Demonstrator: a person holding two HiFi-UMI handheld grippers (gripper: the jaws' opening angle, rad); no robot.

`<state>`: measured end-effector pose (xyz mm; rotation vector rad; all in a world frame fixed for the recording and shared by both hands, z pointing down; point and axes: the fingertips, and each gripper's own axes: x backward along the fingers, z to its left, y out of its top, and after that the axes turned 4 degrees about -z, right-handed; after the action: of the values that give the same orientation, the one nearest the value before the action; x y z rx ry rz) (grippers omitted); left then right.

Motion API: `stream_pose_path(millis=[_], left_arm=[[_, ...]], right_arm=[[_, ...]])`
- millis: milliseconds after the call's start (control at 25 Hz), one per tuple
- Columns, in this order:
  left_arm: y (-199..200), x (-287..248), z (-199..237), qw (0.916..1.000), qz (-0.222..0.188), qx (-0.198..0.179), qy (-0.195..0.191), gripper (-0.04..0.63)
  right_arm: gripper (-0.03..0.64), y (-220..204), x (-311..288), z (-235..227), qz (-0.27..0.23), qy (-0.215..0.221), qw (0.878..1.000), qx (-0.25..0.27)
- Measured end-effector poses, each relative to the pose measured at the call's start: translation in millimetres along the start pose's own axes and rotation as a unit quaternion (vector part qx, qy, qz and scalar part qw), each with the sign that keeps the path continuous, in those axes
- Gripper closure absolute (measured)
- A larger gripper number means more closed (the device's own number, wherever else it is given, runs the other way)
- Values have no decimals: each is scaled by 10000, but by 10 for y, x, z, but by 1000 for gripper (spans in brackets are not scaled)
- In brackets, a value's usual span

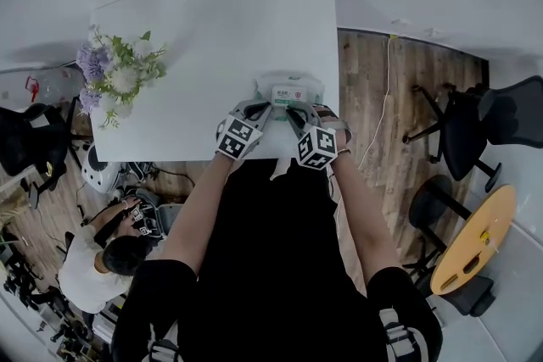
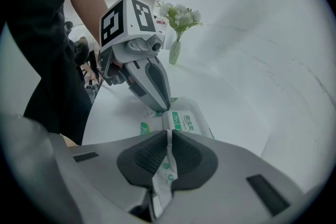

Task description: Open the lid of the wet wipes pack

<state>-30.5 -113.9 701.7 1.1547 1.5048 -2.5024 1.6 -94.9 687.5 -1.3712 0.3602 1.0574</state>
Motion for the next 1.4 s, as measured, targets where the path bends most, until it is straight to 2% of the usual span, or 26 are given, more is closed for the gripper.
stream_pose_path(millis=[280, 920, 1400], left_arm=[[5, -1, -7, 10000, -3, 15, 37, 574], [-3, 5, -21, 9998, 4, 90, 191, 574], [7, -4, -20, 9997, -1, 149, 217, 574]], right_arm=[[575, 16, 44, -15, -51, -21, 9999, -91], [584, 162, 211, -165, -236, -145, 9995, 134], [584, 270, 291, -466, -414, -391, 9982, 192]])
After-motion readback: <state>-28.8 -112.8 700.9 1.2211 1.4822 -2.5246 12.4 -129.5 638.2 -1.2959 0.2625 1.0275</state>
